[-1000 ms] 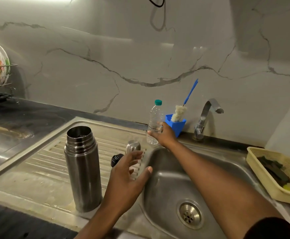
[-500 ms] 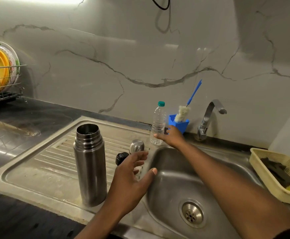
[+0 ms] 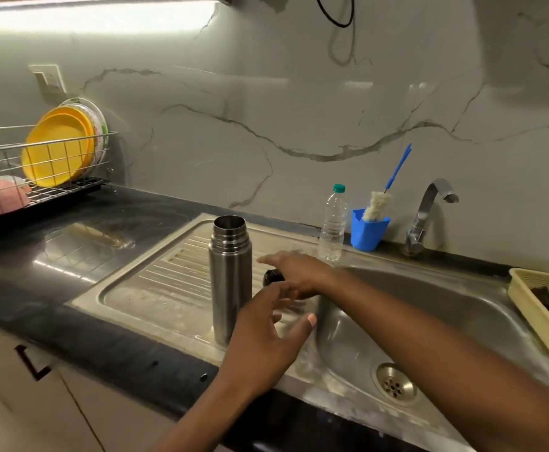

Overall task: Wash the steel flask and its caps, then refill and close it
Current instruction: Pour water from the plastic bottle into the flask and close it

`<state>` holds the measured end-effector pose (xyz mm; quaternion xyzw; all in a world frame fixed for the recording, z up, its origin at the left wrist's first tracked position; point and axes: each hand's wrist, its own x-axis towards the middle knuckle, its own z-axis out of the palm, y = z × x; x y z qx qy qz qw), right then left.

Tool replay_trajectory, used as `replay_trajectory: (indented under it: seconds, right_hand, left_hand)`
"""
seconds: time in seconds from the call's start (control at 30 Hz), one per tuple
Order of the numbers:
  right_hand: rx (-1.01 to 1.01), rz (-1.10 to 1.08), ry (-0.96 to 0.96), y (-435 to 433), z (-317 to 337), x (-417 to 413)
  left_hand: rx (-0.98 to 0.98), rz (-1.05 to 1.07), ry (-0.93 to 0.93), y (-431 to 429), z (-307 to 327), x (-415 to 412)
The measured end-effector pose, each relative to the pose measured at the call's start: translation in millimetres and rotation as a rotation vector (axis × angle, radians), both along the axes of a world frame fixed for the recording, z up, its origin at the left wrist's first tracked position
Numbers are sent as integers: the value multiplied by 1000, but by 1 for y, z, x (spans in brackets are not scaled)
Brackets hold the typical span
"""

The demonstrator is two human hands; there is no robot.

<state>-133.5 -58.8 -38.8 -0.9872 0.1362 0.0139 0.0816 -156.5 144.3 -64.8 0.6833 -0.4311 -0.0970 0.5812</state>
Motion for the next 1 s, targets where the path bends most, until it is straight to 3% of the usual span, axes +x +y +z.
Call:
replay_trajectory:
  seconds: [0.1,0.27,0.63,0.73,0.87,1.0]
  right_hand:
    - [0,-45,13,6,-11,4]
    - [-17,-75,-140,8,-1,-11]
    - [325,49,-485,35,150,-54]
    - [420,125,-470,50,182,-52]
    - [337,208,-368,62,196,-36]
    - [177,281,-251,68,197,-23]
  left_hand:
    - [9,39,-21,16,2,4]
    - [-2,100,-45,45,9,22]
    - [-216,338,-89,65,28,72]
    - [-120,258,-46,49,36,87]
    - [-22,183,-48,32,39,96]
    - [-62,203,-58,23,39,96]
